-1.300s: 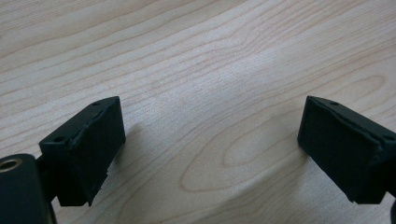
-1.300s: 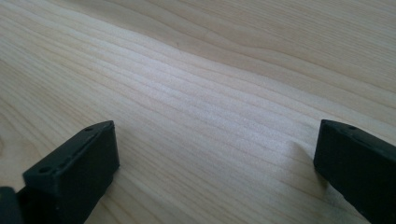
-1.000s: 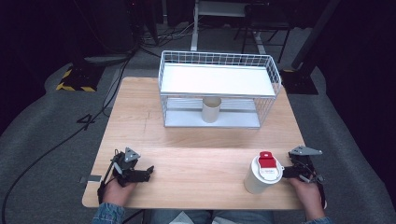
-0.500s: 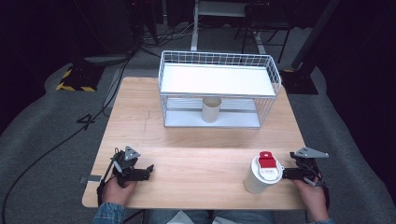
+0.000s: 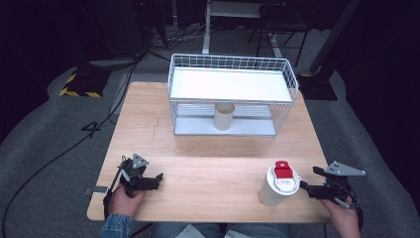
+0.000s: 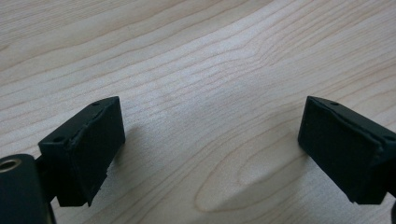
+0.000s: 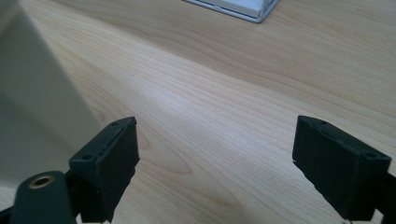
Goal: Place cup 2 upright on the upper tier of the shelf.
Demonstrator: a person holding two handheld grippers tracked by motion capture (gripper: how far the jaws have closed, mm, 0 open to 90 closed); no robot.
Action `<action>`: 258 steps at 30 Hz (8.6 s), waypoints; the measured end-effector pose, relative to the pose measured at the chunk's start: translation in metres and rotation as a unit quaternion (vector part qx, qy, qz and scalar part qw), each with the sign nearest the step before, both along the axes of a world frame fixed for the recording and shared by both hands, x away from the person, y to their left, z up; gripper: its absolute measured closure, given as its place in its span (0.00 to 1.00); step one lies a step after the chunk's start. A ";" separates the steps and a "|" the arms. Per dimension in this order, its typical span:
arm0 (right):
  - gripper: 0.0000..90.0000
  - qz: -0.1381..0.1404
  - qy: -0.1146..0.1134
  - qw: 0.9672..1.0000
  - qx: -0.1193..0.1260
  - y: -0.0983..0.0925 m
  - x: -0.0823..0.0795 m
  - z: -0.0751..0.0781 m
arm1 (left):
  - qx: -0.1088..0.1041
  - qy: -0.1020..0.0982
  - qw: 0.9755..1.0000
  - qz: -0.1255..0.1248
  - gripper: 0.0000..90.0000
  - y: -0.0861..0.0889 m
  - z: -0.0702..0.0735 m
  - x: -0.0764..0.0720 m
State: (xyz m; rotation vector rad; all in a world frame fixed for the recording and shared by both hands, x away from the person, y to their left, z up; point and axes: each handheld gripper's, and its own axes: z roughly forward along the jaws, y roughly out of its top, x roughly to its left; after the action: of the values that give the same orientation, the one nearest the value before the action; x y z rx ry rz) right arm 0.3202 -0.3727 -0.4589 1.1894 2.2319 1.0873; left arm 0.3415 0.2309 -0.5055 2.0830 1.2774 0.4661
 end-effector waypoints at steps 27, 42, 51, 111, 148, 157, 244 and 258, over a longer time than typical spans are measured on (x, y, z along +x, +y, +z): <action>0.16 0.100 0.003 0.995 0.026 0.032 -0.047 0.037 | 0.000 0.000 1.000 0.003 0.09 0.001 0.000 0.000; 0.06 0.144 0.006 0.989 0.026 0.060 -0.043 0.024 | 0.000 0.000 1.000 0.003 0.09 0.001 0.000 0.000; 0.05 0.140 -0.012 0.989 0.046 0.071 -0.037 0.011 | 0.000 0.001 1.000 0.003 0.09 0.001 0.000 0.000; 0.11 0.135 -0.071 0.983 0.100 0.089 -0.027 0.000 | -0.001 0.001 1.000 0.003 0.09 0.001 0.000 0.000; 0.11 0.111 -0.083 0.985 0.100 0.095 0.014 0.080 | -0.001 0.001 1.000 0.001 0.09 0.001 0.000 0.001; 0.11 0.109 -0.083 0.985 0.101 0.100 0.028 0.100 | -0.001 0.000 1.000 0.000 0.09 0.001 0.000 0.001; 0.11 0.033 -0.126 0.986 0.105 0.225 0.218 0.197 | 0.000 -0.001 1.000 0.016 0.10 -0.001 0.000 0.003; 0.11 0.039 -0.138 0.984 0.106 0.236 0.226 0.187 | 0.000 -0.001 1.000 0.016 0.10 -0.001 0.000 0.003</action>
State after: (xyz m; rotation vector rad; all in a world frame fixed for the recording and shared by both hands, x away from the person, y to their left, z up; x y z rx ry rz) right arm 0.5467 -0.1371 -0.2720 0.9677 2.0017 1.4558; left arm 0.3443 0.2302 -0.5053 2.0645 1.3105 0.4808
